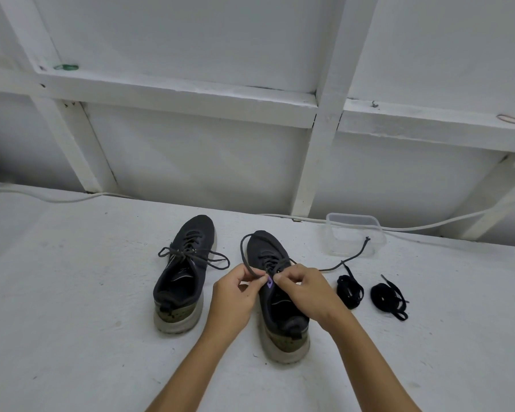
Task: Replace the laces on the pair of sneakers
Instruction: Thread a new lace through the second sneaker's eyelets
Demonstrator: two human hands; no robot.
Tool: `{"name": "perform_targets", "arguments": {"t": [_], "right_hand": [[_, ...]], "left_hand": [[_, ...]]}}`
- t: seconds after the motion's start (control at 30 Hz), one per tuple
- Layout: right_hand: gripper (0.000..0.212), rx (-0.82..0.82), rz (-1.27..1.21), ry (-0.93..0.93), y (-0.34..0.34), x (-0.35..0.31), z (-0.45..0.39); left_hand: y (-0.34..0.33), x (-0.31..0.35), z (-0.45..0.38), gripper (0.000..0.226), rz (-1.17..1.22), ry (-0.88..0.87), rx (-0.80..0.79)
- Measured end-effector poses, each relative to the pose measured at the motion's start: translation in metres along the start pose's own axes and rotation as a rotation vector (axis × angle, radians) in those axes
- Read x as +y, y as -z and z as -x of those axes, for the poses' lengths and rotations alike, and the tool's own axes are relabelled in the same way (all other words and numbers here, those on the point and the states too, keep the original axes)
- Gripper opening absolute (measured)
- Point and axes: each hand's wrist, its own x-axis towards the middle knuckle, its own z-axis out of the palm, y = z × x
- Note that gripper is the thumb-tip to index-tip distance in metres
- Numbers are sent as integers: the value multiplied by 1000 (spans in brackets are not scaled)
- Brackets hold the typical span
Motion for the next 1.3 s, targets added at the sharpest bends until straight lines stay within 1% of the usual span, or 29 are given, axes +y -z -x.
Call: {"name": "perform_targets", "arguments": {"t": [0.1,0.2,0.3,0.33,0.37,0.43,0.53,0.6,0.67,0.73,0.8,0.87,0.97,1.0,1.03,1.1,1.2,1.23,1.3], "right_hand": [[22,11,-20,-7,-2,-2,2],[22,8,-23,-1,-3,-4,3],[22,-34,-98,-11,2,-3,6],[27,-46,-95,21,4,-3,8],[30,-51,-64,59,4,-3,8],[26,-23,52,116,4,-4,9],[20,70,231,176,1,-5,6],[15,84,305,211,1,-8,6],[12,83,327,254,3,-11,7],[11,77,283,271,6,-14,7],[13,65,163,244,10,-15,7],[14,64,-124,172,14,-15,9],[19,103,-633,83,22,-15,12],[20,135,-738,60,25,-15,12],[21,162,-789,42,29,-14,12],[23,169,-749,41,35,-14,11],[23,128,-655,56,37,-18,10],[23,115,-641,55,37,-21,9],[22,102,-611,42,36,-29,6]], "left_hand": [[1,0,4,17,-51,-53,6],[-3,0,9,21,-70,-68,25],[-6,0,10,14,-100,-93,59],[-4,-1,9,13,-133,-110,50],[-3,-2,9,15,-167,-123,30],[2,-4,9,20,-195,-124,-25],[8,-3,9,13,-176,-121,-110],[9,1,11,11,-143,-107,-163],[5,3,11,9,-206,-119,-117],[-1,4,9,12,-306,-129,-2],[-3,6,8,14,-339,-110,81],[-1,6,8,14,-340,-88,106],[5,3,9,16,-317,-71,81],[8,4,8,16,-308,-45,71],[11,5,6,16,-305,-8,53],[19,10,0,17,-324,91,-40],[23,28,-7,20,-372,260,-244],[19,36,-6,28,-398,295,-293],[4,46,-2,49,-511,296,-329]]}}
